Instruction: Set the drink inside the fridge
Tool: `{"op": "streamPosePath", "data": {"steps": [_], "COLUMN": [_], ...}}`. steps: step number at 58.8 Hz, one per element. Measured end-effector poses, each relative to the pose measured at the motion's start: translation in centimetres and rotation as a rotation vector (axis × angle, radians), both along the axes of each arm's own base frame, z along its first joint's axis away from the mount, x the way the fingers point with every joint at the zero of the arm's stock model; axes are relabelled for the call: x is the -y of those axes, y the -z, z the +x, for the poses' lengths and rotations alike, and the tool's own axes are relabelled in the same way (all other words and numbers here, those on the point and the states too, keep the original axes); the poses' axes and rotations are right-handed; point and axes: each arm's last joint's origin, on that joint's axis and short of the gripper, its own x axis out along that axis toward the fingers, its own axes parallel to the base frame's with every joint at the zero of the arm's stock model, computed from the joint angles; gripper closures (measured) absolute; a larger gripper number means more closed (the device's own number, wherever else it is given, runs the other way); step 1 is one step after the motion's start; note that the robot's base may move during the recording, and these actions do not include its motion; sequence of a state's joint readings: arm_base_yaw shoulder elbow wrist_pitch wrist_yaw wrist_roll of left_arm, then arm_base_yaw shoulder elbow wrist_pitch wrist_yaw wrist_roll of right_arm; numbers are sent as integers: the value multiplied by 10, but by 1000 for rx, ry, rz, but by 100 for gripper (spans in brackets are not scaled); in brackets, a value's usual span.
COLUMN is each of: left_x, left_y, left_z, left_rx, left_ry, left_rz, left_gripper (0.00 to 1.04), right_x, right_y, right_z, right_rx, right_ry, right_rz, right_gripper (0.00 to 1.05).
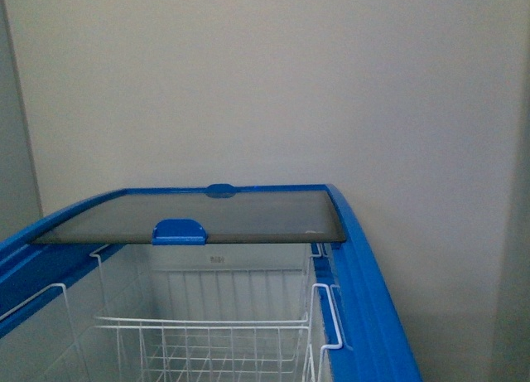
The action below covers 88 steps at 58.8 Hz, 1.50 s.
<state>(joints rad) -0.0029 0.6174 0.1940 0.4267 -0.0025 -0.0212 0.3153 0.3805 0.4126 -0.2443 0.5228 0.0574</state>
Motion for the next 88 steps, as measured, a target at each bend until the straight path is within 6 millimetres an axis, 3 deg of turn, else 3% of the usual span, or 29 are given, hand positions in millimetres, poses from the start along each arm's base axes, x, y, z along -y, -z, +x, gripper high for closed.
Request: {"op": "streamPosePath", "data": {"steps": [6,18,24,31,40,52,71,88], "left_x": [0,0,0,0,0,0,0,0], "left_y": [8,15,20,24,30,34,39,44], "left_z": [-4,-12,-16,-20,-26,-32,-39,-50], "left_rx": [-6,-2,-3,-3,-6,2,12,-12], "left_ry": [6,3,3,3,2,3,2,2], "left_rz": [6,10,12,13,13,13,13,14], "left_gripper": [73,101,102,102,102,102,102,102], "right_x": [-6,-31,-55,-78,-129,-173,-204,-214], "right_y": [-11,-45,-59,-61,-36,2,49,64], "right_z": [18,80,118,151,211,257,303,335], "right_rx": [-78,-91,-109,-153,-256,-324,-369,-337], "right_ry": [-172,-443,-609,-731,-878,-945,-973,-905], "right_rz": [-68,-352,-552,-734,-1021,-1092,-1086,-1098], "right_gripper": [62,62,62,62,62,62,62,62]}}
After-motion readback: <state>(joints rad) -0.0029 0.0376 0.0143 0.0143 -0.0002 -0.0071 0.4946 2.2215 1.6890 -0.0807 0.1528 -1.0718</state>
